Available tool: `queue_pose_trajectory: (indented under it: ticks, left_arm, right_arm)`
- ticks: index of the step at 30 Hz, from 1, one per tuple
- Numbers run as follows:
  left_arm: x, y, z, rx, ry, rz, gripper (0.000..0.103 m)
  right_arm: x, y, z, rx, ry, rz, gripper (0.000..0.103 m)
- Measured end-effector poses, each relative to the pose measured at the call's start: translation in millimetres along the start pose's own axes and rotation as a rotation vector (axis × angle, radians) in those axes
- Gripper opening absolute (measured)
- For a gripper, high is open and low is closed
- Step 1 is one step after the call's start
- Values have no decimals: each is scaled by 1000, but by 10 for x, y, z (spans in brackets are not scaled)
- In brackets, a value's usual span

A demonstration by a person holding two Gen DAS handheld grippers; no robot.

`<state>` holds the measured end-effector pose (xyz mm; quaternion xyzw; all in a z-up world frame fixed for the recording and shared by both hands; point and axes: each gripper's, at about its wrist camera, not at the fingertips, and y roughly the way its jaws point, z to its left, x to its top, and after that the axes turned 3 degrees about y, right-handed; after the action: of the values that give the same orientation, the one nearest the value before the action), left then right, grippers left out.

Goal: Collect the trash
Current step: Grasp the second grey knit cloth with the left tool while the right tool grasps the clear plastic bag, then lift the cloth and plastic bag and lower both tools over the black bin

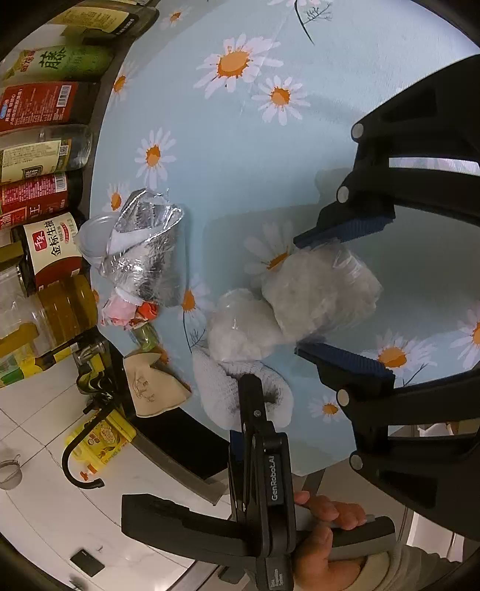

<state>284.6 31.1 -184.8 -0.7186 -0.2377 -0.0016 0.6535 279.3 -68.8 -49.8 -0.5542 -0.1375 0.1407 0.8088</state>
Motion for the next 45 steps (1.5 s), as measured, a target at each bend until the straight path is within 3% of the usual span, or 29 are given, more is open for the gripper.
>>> queue_pose_trajectory:
  ticks: [7, 13, 22, 33, 45]
  left_arm:
    - [-14, -30, -53, 14, 10, -9, 37]
    - [-58, -114, -47, 39, 9, -24, 36]
    - [-225, -309, -21, 16, 29, -55, 36]
    - [-565, -694, 97, -79, 132, -124, 36]
    - [-1111, -941, 328, -206, 226, -124, 36]
  right_arm:
    - [-18, -34, -70, 26, 23, 1, 53]
    - [-56, -78, -112, 43, 44, 0, 53]
    - [-193, -174, -55, 3, 68, -24, 53]
    - [-514, -392, 364, -90, 117, -101, 53]
    - [-979, -521, 951, -164, 197, -160, 53]
